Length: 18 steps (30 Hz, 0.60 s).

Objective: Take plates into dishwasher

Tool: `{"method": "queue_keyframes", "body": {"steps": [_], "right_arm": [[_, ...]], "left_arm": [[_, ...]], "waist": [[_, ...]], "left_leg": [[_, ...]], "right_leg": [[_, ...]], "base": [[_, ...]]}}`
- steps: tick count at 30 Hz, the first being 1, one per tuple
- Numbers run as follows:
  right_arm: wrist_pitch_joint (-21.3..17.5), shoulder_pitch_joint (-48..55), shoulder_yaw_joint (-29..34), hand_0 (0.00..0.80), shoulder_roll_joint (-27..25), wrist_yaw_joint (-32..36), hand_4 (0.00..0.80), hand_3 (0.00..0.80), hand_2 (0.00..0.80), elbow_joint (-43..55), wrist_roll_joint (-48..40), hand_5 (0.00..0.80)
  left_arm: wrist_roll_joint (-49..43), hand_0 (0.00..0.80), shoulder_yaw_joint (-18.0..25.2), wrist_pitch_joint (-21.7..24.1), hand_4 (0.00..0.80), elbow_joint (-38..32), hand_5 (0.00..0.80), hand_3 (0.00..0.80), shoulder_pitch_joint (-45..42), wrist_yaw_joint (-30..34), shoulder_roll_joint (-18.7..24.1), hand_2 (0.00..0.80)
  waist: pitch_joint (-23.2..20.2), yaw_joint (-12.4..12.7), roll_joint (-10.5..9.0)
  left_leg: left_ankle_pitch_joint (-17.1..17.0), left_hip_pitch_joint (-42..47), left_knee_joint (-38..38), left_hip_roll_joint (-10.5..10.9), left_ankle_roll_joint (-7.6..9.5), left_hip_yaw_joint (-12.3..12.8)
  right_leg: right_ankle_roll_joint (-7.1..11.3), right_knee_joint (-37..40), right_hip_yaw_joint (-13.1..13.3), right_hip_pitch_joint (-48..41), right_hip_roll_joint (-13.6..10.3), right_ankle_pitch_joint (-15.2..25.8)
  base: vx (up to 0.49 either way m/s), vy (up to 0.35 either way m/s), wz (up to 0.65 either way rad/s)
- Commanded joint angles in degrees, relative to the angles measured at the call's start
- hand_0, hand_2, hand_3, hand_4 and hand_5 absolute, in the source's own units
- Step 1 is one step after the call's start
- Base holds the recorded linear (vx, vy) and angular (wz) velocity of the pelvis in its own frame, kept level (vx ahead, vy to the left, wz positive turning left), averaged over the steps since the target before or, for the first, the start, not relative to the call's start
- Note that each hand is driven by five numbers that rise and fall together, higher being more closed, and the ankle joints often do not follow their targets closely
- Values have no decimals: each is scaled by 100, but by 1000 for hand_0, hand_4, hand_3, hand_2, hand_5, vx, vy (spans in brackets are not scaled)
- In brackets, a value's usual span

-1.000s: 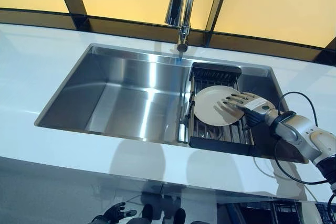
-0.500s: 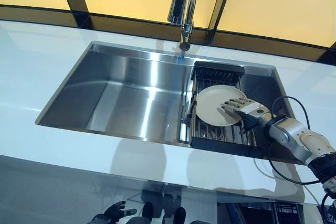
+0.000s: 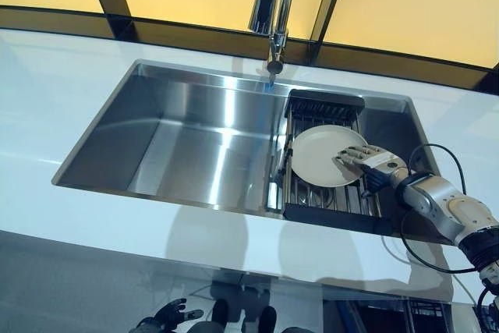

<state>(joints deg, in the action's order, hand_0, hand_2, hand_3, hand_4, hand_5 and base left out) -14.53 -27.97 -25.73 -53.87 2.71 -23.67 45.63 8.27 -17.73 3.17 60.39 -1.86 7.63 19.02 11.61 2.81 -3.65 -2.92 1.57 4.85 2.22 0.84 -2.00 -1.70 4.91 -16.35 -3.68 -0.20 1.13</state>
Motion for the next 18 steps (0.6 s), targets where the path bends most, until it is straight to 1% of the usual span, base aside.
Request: {"method": "queue_keyframes", "body": {"steps": [1, 6, 18], "right_arm": [[349, -599, -153, 0, 79, -323, 0, 0, 0, -144, 196, 0], [475, -634, -155, 0, 178, -309, 0, 0, 0, -128, 243, 0], [520, -893, -319, 0, 230, -375, 0, 0, 0, -282, 242, 0]], "left_arm": [[157, 0, -66, 76, 0, 102, 0, 0, 248, -18, -7, 0], [175, 0, -81, 53, 0, 90, 0, 0, 295, -23, -17, 0], [180, 0, -121, 39, 0, 87, 0, 0, 374, -26, -26, 0]], "waist": [[63, 218, -54], [91, 219, -43], [132, 259, -56]], "left_leg": [[533, 107, 14, 44, 264, 199], [534, 81, 1, 48, 272, 195], [532, 32, -27, 54, 274, 181]], "right_leg": [[61, -526, 217, 120, 73, -594], [65, -532, 221, 143, 67, -590], [57, -547, 209, 176, 63, -585]], "base": [[0, 0, 0], [0, 3, 2], [0, 0, 0]]}}
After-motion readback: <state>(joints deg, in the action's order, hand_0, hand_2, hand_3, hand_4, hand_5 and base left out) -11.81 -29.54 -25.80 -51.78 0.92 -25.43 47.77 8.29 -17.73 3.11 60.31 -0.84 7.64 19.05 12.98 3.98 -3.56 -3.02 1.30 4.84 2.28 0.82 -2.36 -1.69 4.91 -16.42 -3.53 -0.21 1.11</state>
